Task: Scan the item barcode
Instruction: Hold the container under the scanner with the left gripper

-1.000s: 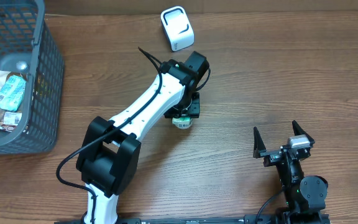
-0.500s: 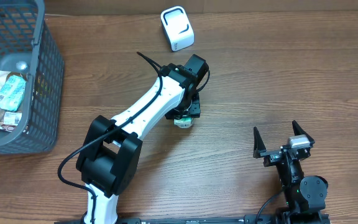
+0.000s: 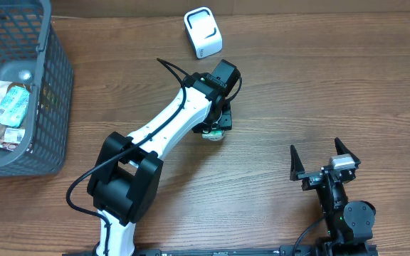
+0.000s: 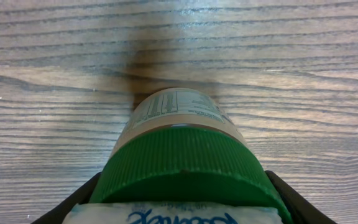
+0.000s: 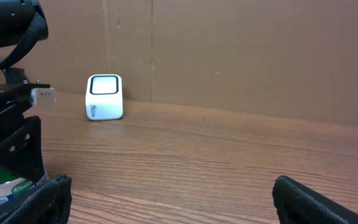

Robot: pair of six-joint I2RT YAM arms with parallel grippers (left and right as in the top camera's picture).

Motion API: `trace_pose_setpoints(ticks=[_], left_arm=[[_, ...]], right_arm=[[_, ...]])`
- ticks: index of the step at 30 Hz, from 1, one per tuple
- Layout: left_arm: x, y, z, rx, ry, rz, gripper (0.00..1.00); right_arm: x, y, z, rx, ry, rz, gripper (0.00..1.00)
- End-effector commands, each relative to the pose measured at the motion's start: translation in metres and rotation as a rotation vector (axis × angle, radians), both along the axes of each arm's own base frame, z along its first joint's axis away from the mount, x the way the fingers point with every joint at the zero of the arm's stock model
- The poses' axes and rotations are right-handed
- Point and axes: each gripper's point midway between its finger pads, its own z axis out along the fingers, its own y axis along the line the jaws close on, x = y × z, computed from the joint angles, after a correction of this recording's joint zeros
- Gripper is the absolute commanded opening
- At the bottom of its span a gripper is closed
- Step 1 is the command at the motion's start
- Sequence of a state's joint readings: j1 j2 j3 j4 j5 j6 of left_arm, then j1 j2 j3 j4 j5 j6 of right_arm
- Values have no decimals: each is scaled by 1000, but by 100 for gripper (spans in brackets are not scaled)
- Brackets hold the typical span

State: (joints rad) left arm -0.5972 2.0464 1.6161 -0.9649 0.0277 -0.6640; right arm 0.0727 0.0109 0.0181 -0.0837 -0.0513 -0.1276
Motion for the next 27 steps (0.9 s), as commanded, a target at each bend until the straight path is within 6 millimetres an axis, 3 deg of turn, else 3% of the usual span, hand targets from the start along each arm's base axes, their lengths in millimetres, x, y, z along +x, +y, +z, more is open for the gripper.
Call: trace_pose_setpoints(ticks=[1,19,27], left_arm=[[2,-1,6,-2,-25,18,32],[6,1,-4,8,-49,22,33],[6,1,-5,9,-48,22,42]], right_arm=[[0,-2,-3,-1,-1,-8,100],[0,-2,-3,-1,-1,-8,100],[0,-2,-3,-1,-1,-8,100]])
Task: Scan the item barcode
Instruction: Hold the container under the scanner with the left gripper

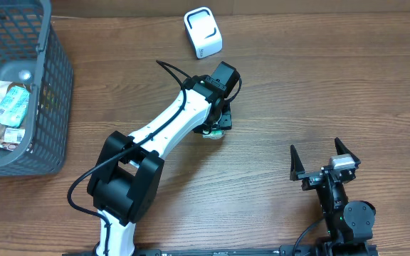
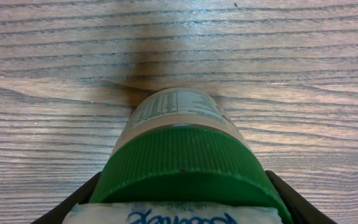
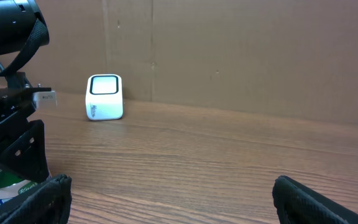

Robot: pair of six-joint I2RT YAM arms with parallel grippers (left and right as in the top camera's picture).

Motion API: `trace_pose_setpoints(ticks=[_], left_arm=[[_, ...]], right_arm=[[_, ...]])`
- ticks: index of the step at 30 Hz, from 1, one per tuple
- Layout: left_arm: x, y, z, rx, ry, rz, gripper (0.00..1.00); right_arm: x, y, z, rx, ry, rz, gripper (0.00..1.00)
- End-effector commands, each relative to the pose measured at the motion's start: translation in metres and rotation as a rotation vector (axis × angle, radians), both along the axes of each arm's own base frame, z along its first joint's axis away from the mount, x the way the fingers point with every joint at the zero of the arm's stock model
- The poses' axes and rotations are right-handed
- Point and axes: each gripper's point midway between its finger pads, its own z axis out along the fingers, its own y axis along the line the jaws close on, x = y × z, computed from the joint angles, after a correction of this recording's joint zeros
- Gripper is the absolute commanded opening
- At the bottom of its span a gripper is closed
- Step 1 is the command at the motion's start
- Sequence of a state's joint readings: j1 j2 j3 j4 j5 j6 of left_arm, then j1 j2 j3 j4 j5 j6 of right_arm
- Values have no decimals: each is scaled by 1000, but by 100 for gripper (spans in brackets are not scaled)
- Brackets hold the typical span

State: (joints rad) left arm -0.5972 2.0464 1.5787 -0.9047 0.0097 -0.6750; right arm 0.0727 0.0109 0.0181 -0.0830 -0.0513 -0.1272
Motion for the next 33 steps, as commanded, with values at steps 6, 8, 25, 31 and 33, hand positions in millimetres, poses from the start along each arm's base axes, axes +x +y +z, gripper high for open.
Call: trace_pose_setpoints(ticks=[6,8,25,31,33], left_arm=[[0,0,2,12,-15,5,53],[0,0,2,12,-15,5,56],[-1,1,1,14,-11,5,97],[-1,1,1,15,-10,4,100],[-1,1,1,15,-9,4,100]], right_arm=[[0,-2,-3,-2,0,-8,100],[0,-2,-3,-2,0,-8,100],[0,-2,-3,-2,0,-8,100],[0,-2,-3,-2,0,-8,100],[0,-2,-3,-2,0,-8,100]])
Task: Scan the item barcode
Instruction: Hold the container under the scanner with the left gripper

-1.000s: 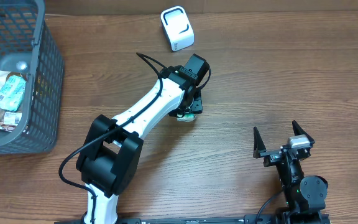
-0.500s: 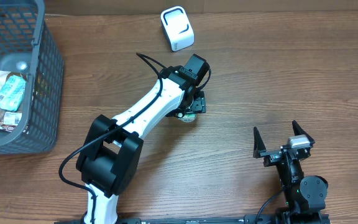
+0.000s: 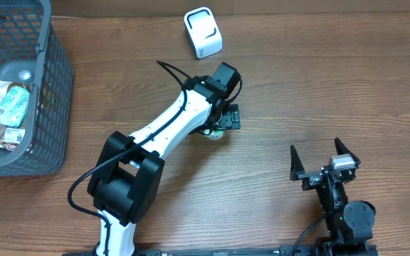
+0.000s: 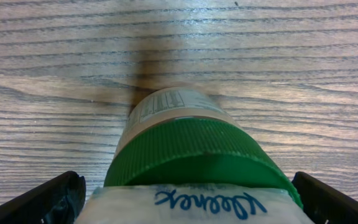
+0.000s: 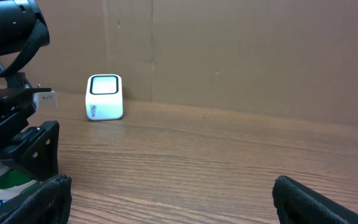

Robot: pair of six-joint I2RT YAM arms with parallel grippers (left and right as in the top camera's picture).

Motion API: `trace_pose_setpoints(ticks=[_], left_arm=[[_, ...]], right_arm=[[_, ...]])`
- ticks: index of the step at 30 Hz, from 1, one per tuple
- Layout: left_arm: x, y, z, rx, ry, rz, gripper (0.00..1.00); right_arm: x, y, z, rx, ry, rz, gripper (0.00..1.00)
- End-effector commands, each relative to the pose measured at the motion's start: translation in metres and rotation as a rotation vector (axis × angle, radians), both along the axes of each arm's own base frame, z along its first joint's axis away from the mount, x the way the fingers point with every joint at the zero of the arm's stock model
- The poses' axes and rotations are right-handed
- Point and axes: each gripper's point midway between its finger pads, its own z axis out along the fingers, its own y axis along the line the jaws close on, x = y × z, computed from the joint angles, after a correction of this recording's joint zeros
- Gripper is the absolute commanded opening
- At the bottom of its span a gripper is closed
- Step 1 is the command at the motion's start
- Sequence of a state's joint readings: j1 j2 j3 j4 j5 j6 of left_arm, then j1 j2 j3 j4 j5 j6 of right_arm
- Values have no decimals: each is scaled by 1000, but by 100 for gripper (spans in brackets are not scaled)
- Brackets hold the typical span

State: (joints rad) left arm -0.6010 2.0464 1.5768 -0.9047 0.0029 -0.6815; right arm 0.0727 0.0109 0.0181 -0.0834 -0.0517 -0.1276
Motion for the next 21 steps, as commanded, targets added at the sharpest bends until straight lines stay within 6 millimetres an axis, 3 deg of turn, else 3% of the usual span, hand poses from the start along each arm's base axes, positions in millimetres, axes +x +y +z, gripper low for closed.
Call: trace_pose_setpoints(ticks=[1,10,21], left_arm=[[-1,1,1,11,-6,1,100],[1,6,4,17,-5,-14,100],[7,12,27,25,-12,-44,100]], right_arm=[[0,-2,-3,-1,0,-9,100],[0,-2,-3,-1,0,-9,100],[0,-2,-3,-1,0,-9,100]])
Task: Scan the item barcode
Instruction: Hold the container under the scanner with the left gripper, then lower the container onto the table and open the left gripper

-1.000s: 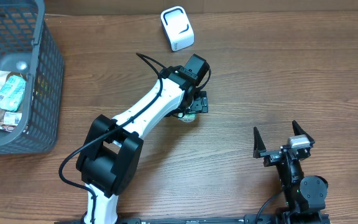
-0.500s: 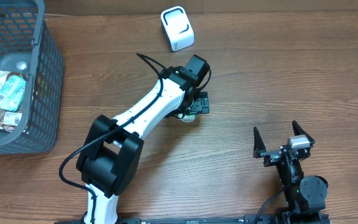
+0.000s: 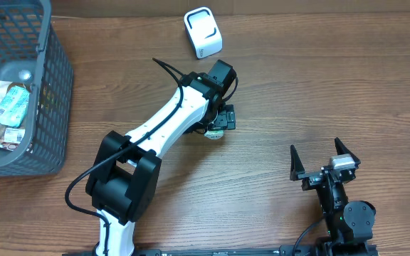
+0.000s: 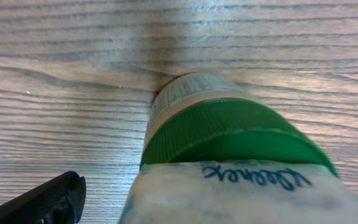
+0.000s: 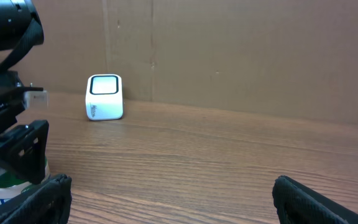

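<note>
A jar with a green lid (image 4: 229, 134) and a printed label stands on the wooden table under my left gripper (image 3: 218, 122), which is open. The jar shows in the overhead view as a pale rim (image 3: 214, 134) and in the right wrist view at the bottom left (image 5: 5, 183). Only one of the left fingers (image 4: 51, 198) shows, well clear of the lid. A white packet with blue Kleenex lettering (image 4: 247, 193) lies across the near side of the lid. The white scanner (image 3: 203, 32) sits at the table's back. My right gripper (image 3: 324, 158) is open and apart from everything.
A grey mesh basket (image 3: 52, 85) holding several packaged items stands at the left edge. A brown cardboard wall (image 5: 229, 50) runs behind the scanner (image 5: 105, 97). The left arm (image 3: 169, 121) stretches diagonally across the table's middle.
My left wrist has shifted a little to the left, so the jar now sits right of centre in its view and the right finger is out of frame. The jaws stay open.
At first my left gripper was shut on the jar's green lid, with the jar on the table, and it stayed so a moment later. Then the jaws stood wide open on both sides of the lid. Now the wrist has shifted left. The right arm never moved.
</note>
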Robot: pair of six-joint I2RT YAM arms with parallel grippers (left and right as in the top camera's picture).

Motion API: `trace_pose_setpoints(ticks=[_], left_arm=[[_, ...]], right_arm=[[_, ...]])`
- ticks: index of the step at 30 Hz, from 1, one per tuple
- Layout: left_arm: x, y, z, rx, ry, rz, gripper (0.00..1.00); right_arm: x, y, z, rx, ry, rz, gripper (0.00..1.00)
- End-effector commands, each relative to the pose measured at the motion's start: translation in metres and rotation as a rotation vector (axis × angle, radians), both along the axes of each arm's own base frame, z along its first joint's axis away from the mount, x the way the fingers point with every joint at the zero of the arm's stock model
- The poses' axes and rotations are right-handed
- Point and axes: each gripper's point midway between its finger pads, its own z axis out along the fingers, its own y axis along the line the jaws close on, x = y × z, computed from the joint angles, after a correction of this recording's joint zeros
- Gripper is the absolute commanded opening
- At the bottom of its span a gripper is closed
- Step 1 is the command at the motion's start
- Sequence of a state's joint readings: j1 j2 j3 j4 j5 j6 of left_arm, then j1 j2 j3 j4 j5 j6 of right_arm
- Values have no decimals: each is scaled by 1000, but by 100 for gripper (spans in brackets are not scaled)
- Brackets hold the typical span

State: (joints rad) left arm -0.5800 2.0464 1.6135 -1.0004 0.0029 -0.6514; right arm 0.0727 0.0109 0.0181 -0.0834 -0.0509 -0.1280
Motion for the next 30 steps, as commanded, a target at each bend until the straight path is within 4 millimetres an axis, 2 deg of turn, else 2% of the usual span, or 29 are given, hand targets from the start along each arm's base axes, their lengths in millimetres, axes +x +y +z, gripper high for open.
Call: trace_pose_setpoints(ticks=[1,6,14,21,30], left_arm=[[12,-3,23,-12,-60,-40,99],[16,-4,32,-13,-72,-45,100],[20,13,56,65,-89,-25,100],[25,18,94,63,-110,-61,100],[34,27,152,33,-179,-62,100]], right_arm=[[0,-2,-3,-1,0,-8,100],[0,-2,-3,-1,0,-8,100],[0,-2,-3,-1,0,-8,100],[0,-2,-3,-1,0,-8,100],[0,-2,-3,-1,0,-8,100]])
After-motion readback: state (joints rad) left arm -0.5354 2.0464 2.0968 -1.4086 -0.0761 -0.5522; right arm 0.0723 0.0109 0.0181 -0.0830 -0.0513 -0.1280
